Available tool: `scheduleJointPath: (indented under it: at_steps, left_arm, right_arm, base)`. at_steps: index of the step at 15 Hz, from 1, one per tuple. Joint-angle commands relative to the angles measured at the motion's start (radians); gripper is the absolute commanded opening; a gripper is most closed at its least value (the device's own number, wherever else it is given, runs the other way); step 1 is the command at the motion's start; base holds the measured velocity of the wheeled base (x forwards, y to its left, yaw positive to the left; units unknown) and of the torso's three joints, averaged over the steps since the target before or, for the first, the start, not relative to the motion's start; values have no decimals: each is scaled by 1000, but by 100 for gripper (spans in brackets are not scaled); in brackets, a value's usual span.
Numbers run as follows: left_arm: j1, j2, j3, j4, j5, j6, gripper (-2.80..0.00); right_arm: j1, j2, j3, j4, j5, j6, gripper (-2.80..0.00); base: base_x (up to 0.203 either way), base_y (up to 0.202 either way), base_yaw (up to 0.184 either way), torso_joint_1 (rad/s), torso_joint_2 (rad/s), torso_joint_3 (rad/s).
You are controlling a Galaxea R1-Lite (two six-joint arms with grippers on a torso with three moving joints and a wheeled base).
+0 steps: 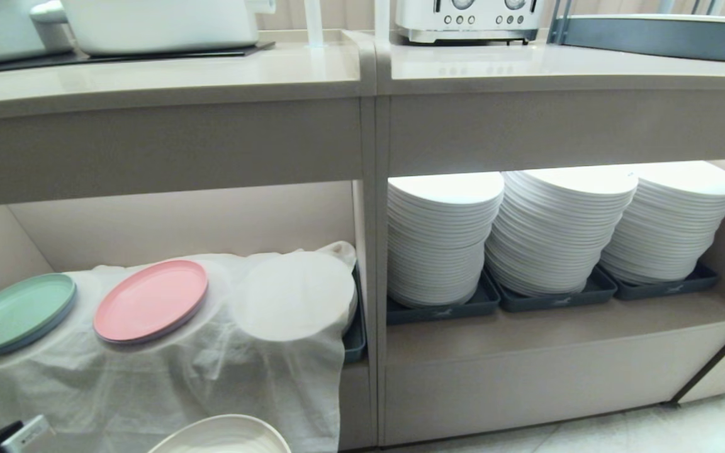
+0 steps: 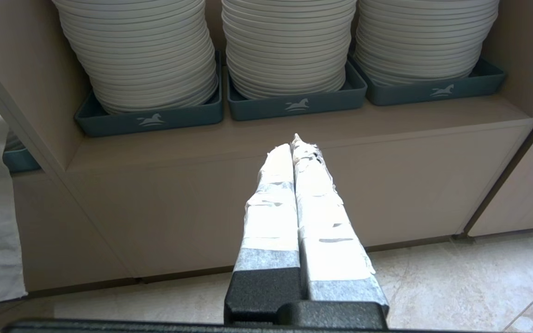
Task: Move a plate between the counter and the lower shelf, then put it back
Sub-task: Put the plate in the cupboard
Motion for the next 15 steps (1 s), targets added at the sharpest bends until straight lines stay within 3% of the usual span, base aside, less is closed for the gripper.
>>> scheduleJointPath:
  at_steps: [1, 5, 15]
  left_arm:
    - [-1, 2, 4, 3, -2, -2, -280]
    - [0, 18, -1, -3, -7, -2, -280]
    - [2, 167, -11, -153, -18, -4, -280]
  right_arm:
    - [0, 0, 0, -1, 0, 1, -280]
    - [0, 0, 0, 0, -1, 1, -280]
    - [0, 0, 0, 0, 1, 1, -280]
  base:
    - [0, 0, 0, 0, 0, 0]
    - [0, 0, 0, 0, 0, 0]
    - [0, 0, 0, 0, 0, 0]
